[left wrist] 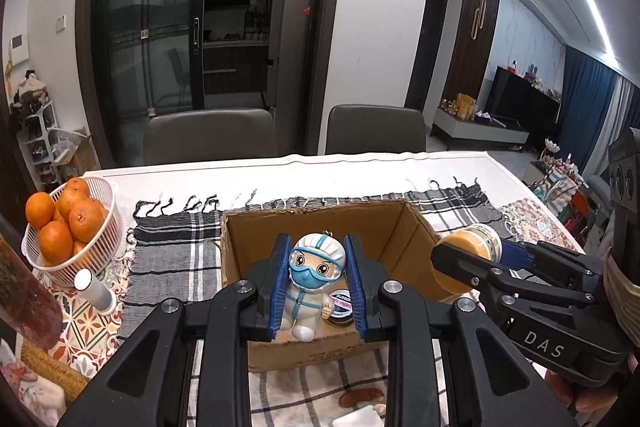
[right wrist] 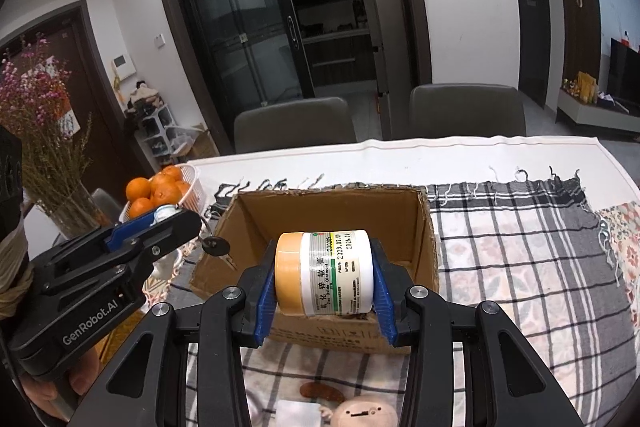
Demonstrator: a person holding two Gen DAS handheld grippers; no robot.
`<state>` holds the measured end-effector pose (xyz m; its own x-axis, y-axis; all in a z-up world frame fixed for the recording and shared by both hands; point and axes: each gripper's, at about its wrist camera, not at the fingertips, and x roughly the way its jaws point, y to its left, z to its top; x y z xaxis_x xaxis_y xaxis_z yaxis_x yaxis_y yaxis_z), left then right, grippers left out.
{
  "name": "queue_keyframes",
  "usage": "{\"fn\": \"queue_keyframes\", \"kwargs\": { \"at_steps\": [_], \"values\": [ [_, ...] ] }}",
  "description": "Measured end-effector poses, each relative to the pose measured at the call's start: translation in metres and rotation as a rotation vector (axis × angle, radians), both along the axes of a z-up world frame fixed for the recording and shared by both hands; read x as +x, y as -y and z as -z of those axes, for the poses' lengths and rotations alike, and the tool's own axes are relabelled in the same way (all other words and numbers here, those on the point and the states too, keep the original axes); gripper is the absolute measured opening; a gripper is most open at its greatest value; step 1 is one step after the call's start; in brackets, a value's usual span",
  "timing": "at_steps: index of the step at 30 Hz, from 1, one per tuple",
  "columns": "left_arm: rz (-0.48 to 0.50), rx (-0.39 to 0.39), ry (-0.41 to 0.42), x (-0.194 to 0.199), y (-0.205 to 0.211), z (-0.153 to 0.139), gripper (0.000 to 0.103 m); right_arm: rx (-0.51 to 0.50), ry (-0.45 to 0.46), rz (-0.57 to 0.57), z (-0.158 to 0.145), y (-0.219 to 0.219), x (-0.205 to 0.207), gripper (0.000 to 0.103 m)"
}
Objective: Organize rigid objects
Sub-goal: 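Lower the figure into the box with the left tool while the right tool lowers the jar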
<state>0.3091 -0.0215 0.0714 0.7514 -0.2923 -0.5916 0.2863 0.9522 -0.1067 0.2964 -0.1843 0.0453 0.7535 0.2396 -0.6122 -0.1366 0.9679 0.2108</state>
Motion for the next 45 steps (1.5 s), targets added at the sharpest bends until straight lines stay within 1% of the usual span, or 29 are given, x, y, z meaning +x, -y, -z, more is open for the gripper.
{"fn": "queue_keyframes", "kwargs": {
  "at_steps": [5, 10, 15, 18, 29, 33, 40, 43, 45],
  "values": [
    [0.014, 0.020, -0.047, 0.018, 0.003, 0.007, 0.027, -0.009, -0.050, -0.010, 0.004, 0.001, 0.018, 0.042],
    [0.024, 0.026, -0.087, 0.031, 0.006, 0.015, 0.027, -0.021, -0.120, -0.032, 0.014, 0.001, 0.034, 0.042],
    [0.024, 0.025, -0.143, 0.043, 0.006, 0.029, 0.027, -0.042, -0.178, -0.056, 0.025, 0.000, 0.047, 0.042],
    [0.018, 0.035, -0.177, 0.050, 0.006, 0.039, 0.027, -0.072, -0.209, -0.066, 0.033, -0.003, 0.055, 0.042],
    [0.018, 0.055, -0.274, 0.062, 0.004, 0.070, 0.027, -0.128, -0.300, -0.118, 0.059, -0.014, 0.072, 0.042],
    [0.015, 0.069, -0.296, 0.065, 0.004, 0.078, 0.027, -0.146, -0.325, -0.143, 0.066, -0.019, 0.076, 0.042],
    [0.014, 0.061, -0.346, 0.069, 0.003, 0.091, 0.027, -0.162, -0.357, -0.169, 0.076, -0.025, 0.083, 0.042],
    [0.006, 0.066, -0.339, 0.069, 0.002, 0.092, 0.027, -0.160, -0.369, -0.170, 0.081, -0.025, 0.086, 0.042],
    [0.004, 0.065, -0.337, 0.068, 0.002, 0.091, 0.029, -0.152, -0.372, -0.173, 0.082, -0.023, 0.088, 0.042]
  ]
}}
